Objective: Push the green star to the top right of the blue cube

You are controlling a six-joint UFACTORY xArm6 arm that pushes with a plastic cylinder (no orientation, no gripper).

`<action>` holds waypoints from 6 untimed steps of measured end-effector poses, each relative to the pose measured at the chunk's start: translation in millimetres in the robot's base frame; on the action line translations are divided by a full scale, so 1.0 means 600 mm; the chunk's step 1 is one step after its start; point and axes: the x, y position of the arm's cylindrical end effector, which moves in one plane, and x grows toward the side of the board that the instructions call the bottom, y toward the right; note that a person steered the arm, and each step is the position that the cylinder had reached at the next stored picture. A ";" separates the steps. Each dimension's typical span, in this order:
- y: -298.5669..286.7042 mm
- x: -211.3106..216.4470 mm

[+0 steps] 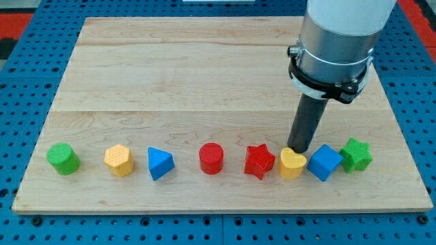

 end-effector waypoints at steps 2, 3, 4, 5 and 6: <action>0.019 -0.103; 0.136 -0.105; 0.270 -0.063; 0.297 0.092; 0.231 0.082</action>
